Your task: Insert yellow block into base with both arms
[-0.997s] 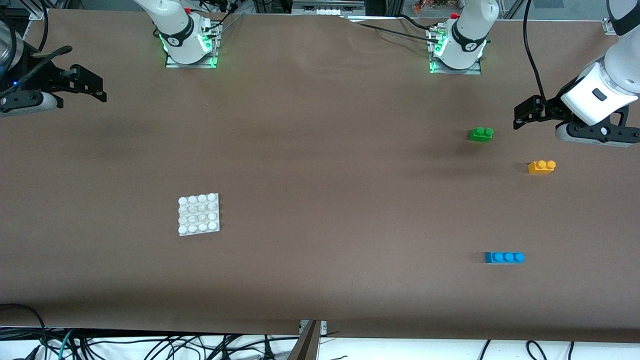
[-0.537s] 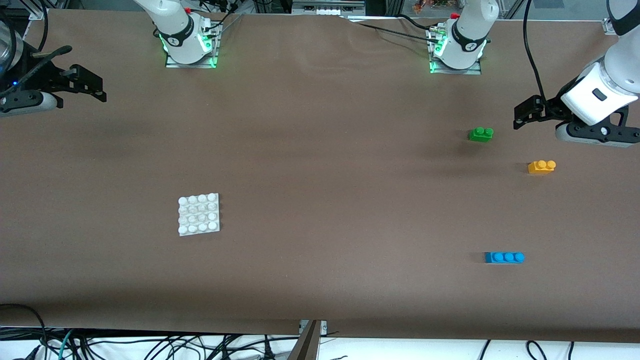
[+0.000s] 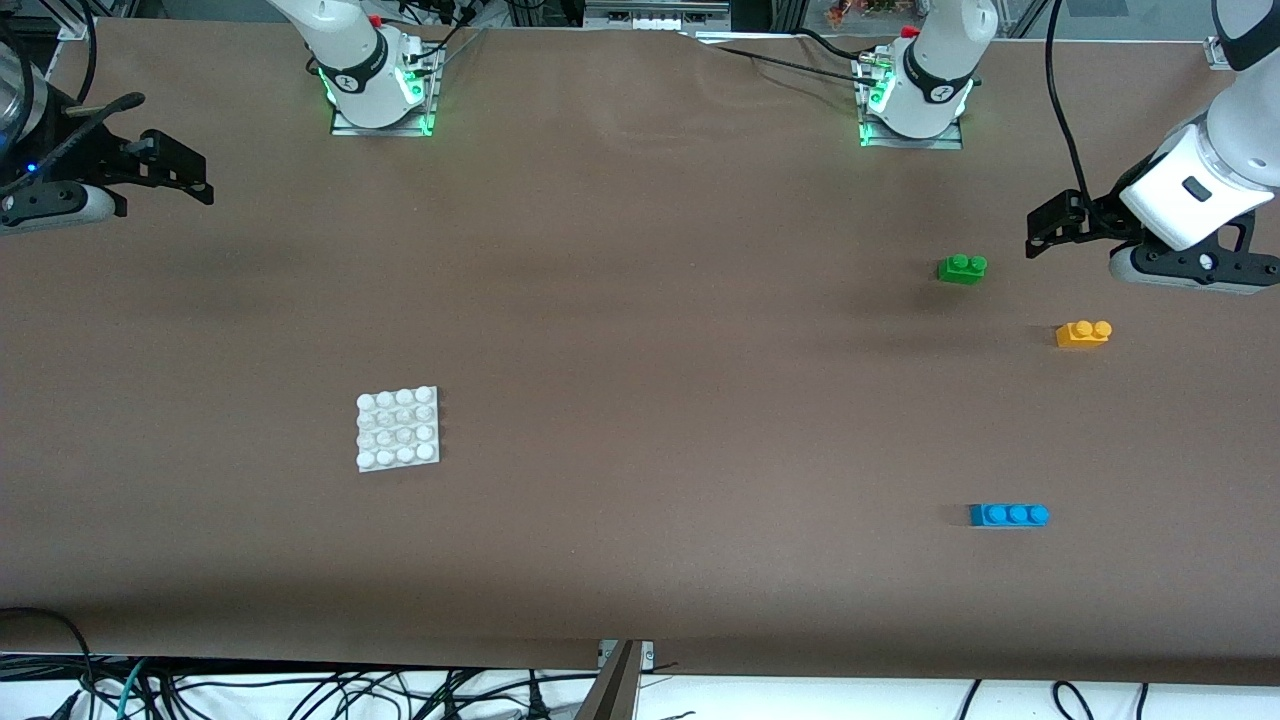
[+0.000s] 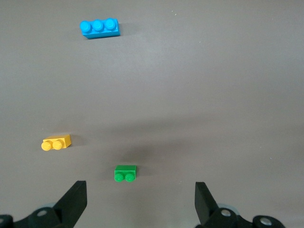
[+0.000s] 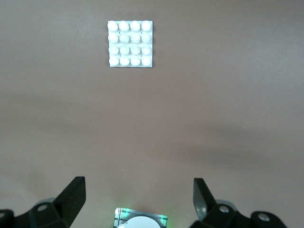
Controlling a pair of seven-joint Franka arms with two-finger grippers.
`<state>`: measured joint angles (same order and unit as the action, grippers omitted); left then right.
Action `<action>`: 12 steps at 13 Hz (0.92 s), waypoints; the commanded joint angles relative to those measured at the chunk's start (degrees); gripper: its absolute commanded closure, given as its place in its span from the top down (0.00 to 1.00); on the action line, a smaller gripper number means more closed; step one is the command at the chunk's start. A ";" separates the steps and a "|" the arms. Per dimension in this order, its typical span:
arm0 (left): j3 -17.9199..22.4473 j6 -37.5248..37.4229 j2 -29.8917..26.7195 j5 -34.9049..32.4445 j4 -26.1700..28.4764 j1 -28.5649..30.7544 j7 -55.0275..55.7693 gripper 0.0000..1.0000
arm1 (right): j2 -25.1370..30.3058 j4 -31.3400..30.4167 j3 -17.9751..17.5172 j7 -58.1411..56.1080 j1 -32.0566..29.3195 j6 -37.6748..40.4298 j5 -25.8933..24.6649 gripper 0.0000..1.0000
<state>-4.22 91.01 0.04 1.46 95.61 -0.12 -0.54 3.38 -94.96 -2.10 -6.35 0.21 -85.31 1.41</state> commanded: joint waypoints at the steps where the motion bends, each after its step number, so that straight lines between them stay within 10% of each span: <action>1: -0.18 -1.62 0.84 1.27 -2.09 0.12 0.37 1.00 | 0.14 0.30 -0.18 -0.77 -0.47 0.58 -0.01 1.00; 12: -0.18 -1.54 0.84 1.27 -2.09 0.12 0.28 1.00 | -3.62 -4.17 -0.27 -0.24 -0.47 -9.14 0.26 1.00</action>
<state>-4.24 90.94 0.04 1.46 95.58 -0.12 -0.54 2.18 -96.76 -2.10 -6.35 0.21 -89.43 1.41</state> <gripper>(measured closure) 0.000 0.000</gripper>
